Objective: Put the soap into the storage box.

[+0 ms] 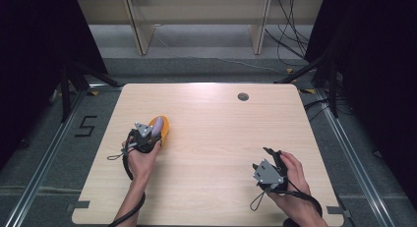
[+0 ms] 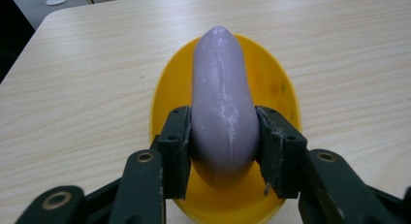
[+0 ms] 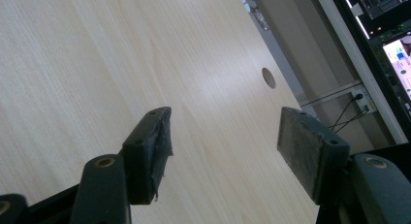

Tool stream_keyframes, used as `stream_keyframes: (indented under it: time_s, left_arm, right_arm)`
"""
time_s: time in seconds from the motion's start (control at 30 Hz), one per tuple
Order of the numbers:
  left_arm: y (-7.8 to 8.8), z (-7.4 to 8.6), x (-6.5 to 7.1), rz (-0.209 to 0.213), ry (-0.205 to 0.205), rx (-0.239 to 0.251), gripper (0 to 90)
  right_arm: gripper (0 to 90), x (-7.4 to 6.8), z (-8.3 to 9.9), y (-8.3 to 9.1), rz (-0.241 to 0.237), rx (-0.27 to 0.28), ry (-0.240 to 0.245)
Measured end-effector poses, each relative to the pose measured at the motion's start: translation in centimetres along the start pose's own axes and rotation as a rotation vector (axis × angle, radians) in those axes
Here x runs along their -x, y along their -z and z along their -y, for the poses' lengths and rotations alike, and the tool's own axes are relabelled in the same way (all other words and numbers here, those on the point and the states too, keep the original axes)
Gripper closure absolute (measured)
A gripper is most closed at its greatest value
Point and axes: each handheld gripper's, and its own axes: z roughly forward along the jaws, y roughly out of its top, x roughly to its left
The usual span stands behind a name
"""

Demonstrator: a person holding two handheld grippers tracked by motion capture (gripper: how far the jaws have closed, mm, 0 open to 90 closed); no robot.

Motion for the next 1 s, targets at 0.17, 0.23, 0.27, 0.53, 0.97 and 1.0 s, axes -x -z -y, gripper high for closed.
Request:
stream_keyframes:
  time_s: [0.17, 0.23, 0.27, 0.53, 0.97, 1.0]
  left_arm:
    - [0.9, -0.8, 0.1, 0.003, -0.005, 0.029, 51.2]
    - [1.3, -1.0, 0.1, 0.015, 0.004, 0.037, 46.5]
    - [1.6, -1.1, 0.0, 0.013, 0.004, 0.041, 46.5]
    - [4.2, -0.3, -0.3, 0.027, 0.010, 0.075, 31.5]
    - [7.6, 3.7, 1.5, 0.113, 0.011, 0.071, 26.9]
    - [7.9, 4.2, 1.7, 0.114, 0.008, 0.071, 26.9]
  right_arm:
    - [37.4, -0.1, 0.0, 0.0, 0.000, -0.003, -0.012]
    - [37.3, -0.1, 0.0, 0.0, -0.001, -0.003, -0.012]
    - [37.3, -0.1, 0.0, 0.0, -0.001, -0.003, -0.010]
    - [37.0, 0.0, 0.0, 0.0, -0.002, -0.003, -0.001]
    - [37.0, 0.0, 0.1, 0.0, -0.007, -0.004, 0.000]
    - [37.0, 0.0, 0.1, 0.0, -0.008, -0.004, 0.000]
